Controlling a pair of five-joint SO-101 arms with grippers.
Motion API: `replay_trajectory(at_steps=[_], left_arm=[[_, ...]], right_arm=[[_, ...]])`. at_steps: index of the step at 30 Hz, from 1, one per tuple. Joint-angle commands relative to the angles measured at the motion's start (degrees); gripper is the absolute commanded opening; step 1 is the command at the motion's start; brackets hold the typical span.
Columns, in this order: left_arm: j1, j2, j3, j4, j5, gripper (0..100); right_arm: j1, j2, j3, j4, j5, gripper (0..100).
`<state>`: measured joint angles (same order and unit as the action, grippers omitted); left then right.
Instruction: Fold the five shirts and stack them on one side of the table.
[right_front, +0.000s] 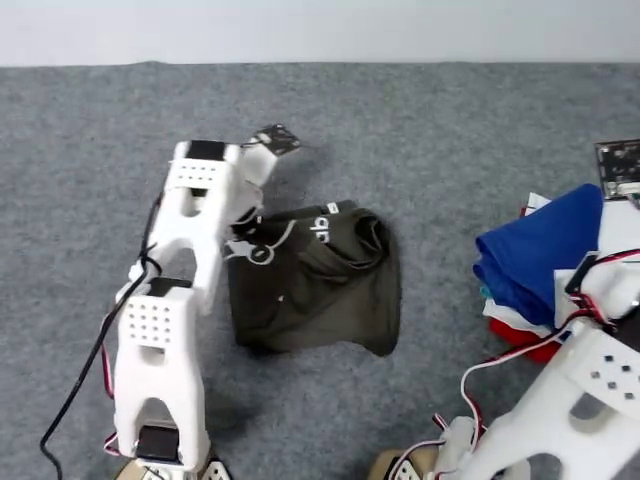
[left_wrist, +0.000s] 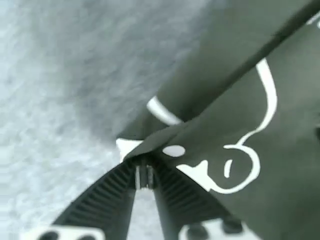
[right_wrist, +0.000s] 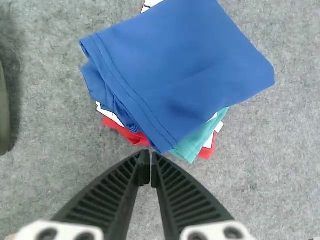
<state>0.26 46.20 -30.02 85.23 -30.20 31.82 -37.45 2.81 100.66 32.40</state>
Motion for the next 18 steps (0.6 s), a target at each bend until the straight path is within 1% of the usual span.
replay_trajectory(at_steps=[1,4,9,13,18], left_arm=[[-2.2,-4.4,-1.01,0.97,-0.97,1],[-0.88,-4.4,-5.85,5.89,-0.97,1],[3.69,-4.31,-17.27,15.21,-0.7,1],[7.03,-4.4,-19.74,15.3,2.81,1],[13.19,-4.31,-13.85,15.21,5.54,1]], right_arm=[[-0.66,-1.27,-0.09,1.27,0.18,1.9],[-1.98,-1.27,-0.09,1.27,0.18,1.9],[-5.05,-1.27,-0.09,1.36,0.18,1.9],[-6.2,-1.27,-0.09,1.36,0.09,1.9],[-6.29,-1.27,-0.09,1.36,0.09,1.9]])
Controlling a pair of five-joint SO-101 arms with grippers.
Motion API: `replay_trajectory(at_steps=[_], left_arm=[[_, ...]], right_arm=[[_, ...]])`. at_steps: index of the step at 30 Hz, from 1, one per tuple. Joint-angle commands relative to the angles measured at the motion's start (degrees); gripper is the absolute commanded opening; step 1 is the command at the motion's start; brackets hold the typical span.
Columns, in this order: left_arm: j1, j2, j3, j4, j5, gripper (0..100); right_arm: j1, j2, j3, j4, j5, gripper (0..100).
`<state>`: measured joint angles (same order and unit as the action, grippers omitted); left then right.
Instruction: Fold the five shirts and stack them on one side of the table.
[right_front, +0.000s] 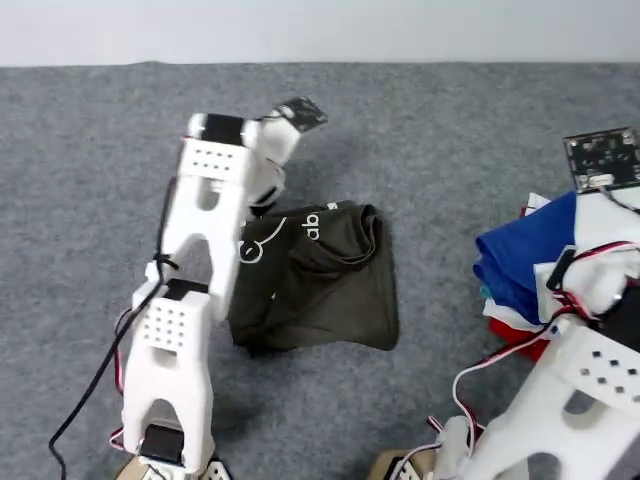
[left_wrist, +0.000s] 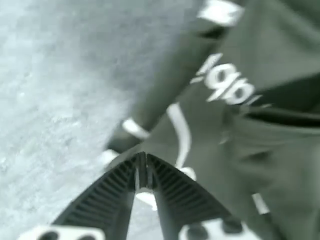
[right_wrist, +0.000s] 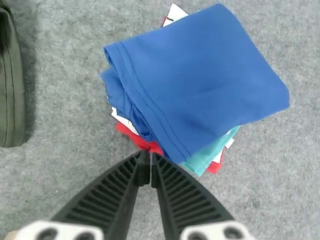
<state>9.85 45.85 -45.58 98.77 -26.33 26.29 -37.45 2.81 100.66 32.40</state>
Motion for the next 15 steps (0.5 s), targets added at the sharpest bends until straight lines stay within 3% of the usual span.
replay_trajectory(at_steps=[1,15], left_arm=[[4.92,-3.96,2.77,1.67,2.37,1],[21.36,-4.04,11.21,1.76,7.82,1]], right_arm=[[-0.66,-1.27,-0.09,1.36,0.09,1.9],[-0.57,-0.92,0.0,1.27,0.09,1.9]])
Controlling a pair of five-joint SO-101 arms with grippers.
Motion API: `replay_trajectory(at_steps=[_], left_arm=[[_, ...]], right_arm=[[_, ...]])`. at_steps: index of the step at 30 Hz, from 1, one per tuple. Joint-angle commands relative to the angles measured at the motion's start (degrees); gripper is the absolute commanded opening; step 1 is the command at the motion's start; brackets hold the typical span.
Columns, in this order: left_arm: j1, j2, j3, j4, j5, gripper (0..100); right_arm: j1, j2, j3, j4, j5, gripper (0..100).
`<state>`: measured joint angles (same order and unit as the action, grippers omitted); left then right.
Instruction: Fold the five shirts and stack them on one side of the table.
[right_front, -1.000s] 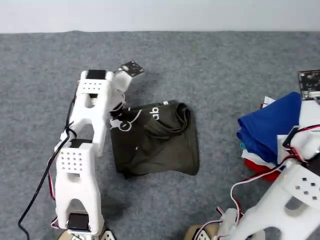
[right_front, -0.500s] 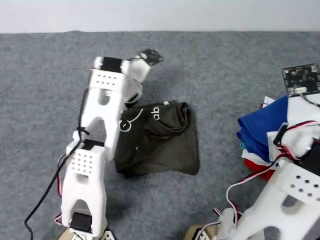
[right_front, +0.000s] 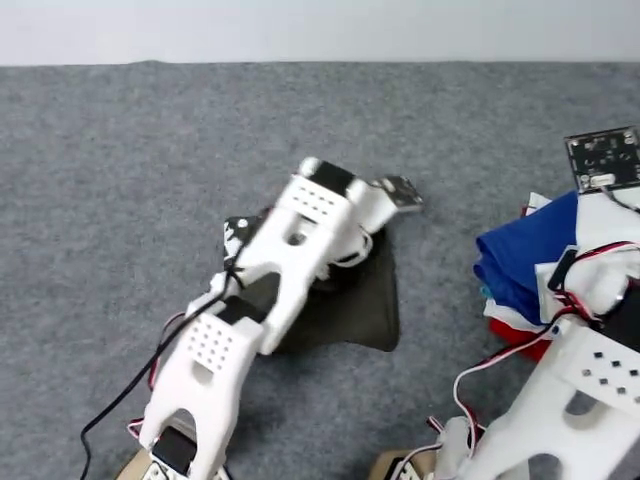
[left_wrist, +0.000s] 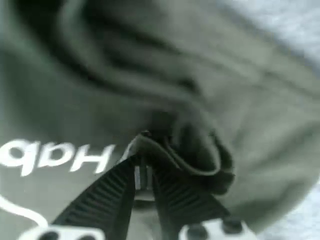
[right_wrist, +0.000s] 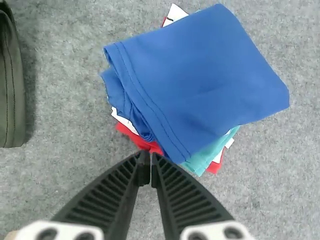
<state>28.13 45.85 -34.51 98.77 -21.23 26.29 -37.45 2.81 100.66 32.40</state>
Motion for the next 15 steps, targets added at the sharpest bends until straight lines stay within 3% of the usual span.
replay_trajectory(at_steps=[1,15], left_arm=[[4.04,-4.13,0.04,1.76,3.52,1],[10.37,-23.03,10.24,1.76,5.45,1]], right_arm=[[-0.57,-0.92,0.0,1.27,0.09,1.9],[-0.57,-0.57,0.09,-2.86,0.18,1.9]])
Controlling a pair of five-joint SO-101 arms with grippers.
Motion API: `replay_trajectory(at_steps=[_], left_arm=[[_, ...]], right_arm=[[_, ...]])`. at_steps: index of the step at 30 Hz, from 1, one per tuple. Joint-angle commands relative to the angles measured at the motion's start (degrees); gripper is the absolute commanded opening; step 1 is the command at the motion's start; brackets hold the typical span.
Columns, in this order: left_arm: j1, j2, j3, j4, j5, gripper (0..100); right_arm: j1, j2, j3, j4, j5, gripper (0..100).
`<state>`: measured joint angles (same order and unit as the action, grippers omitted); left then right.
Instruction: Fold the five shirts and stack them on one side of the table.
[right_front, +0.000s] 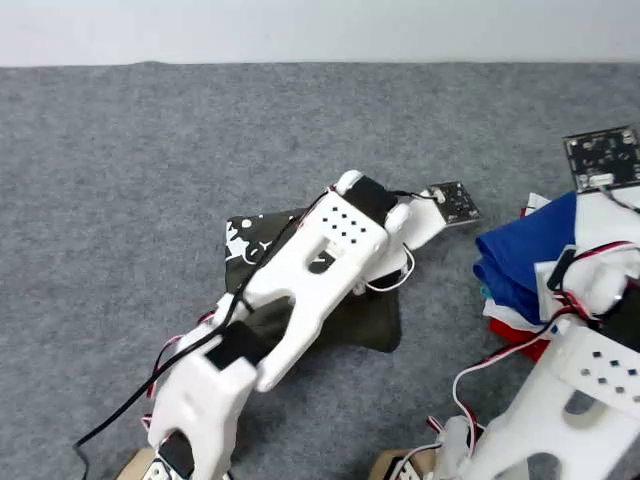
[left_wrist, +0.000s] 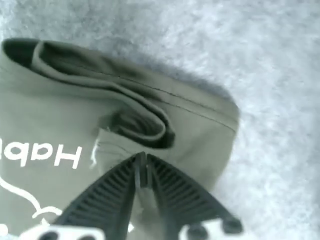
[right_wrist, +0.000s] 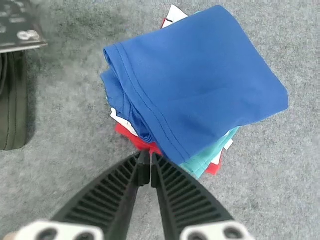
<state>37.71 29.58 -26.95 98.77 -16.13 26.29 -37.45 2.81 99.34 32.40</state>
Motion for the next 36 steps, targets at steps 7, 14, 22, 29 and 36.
replay_trajectory(at_steps=[7,14,22,29,36], left_arm=[[-8.62,-11.52,6.2,-0.62,-0.09,1],[-15.03,-1.41,6.29,-7.21,-1.93,1],[-8.35,7.74,6.11,-1.85,-2.11,1],[0.09,-4.04,7.43,1.76,0.0,1],[8.88,-12.84,17.1,1.67,0.35,1]], right_arm=[[-0.66,-0.66,0.7,-2.07,0.18,1.9],[-0.66,-1.19,2.9,-1.8,0.18,1.9],[-0.48,-1.19,2.55,-1.63,0.44,1.9],[-0.48,-1.27,2.55,-1.63,0.26,1.9],[-0.48,-1.27,2.55,-1.63,0.18,1.9]])
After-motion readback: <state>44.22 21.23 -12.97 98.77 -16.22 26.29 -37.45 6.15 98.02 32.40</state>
